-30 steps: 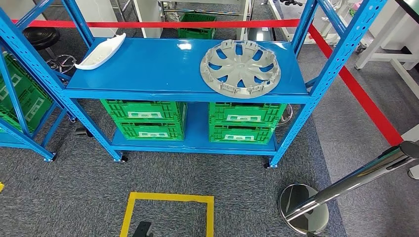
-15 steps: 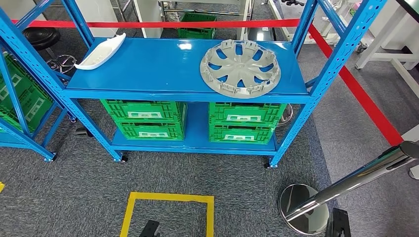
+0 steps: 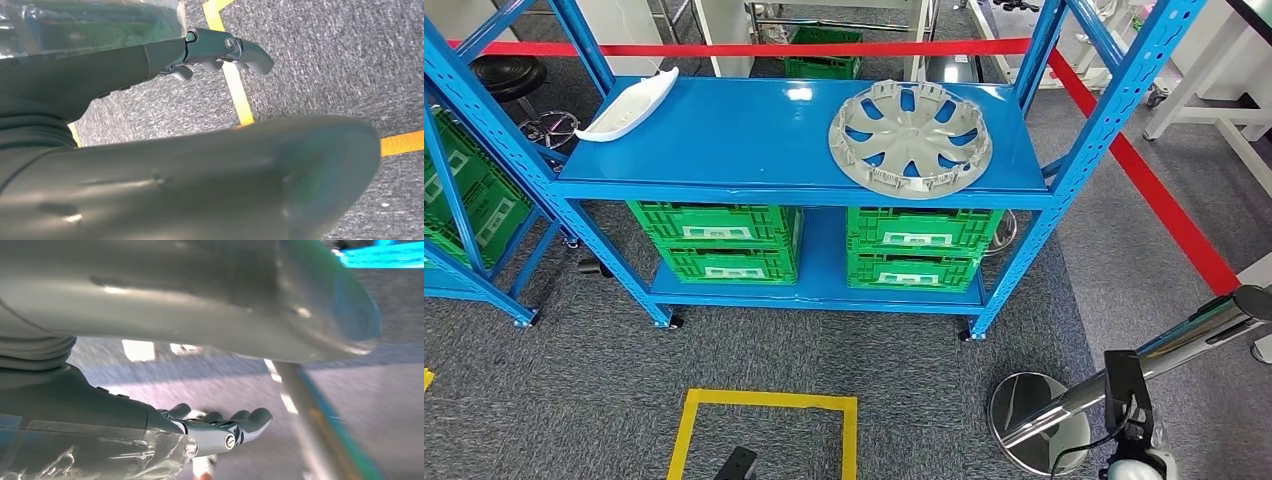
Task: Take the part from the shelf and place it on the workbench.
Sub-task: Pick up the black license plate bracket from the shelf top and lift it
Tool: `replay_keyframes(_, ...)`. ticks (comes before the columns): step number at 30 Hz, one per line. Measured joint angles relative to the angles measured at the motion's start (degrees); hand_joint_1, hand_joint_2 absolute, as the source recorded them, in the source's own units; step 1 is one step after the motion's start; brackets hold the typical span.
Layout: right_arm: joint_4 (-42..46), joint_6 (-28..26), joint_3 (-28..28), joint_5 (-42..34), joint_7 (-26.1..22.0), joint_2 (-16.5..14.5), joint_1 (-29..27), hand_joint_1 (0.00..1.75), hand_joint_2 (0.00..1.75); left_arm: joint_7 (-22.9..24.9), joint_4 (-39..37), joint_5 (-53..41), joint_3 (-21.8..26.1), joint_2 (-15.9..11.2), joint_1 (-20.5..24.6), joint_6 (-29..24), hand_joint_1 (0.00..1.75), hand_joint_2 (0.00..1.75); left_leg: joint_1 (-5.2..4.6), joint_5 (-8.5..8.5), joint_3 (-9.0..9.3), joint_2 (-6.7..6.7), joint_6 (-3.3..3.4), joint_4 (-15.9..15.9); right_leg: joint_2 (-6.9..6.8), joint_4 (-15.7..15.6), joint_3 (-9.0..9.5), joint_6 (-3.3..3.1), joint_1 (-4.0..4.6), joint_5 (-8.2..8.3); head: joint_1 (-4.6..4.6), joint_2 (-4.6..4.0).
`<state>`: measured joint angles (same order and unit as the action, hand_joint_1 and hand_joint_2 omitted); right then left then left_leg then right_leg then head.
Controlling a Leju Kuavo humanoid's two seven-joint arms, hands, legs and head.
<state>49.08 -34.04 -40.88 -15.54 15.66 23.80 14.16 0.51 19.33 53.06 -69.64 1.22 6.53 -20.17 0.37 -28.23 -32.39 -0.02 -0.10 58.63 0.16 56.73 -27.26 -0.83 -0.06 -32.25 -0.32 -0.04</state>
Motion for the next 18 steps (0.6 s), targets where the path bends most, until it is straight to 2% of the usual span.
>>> replay_keyframes(11, 8.2, 4.2, -1.0, 16.8, 7.2, 1.1, 6.9, 0.00, 0.00, 0.9, -0.3, -0.4, -2.2, -0.1, 0.8, 0.6, 0.00, 0.00, 0.01, 0.06, -0.02, -0.07, -0.07, 0.0, -0.08, 0.1, -0.02, -0.01, 0.01, 0.02, 0.01, 0.00)
replay_keyframes(18, 13.5, 9.0, -2.6, 26.8, 10.8, 0.9, 12.0, 0.00, 0.00, 1.6, -0.3, -1.5, -3.4, -0.1, 1.6, 1.0, 0.00, 0.00, 0.01, 0.10, -0.04, -0.12, -0.08, 0.0, -0.12, 0.1, -0.07, -0.02, 0.01, 0.02, 0.01, 0.00)
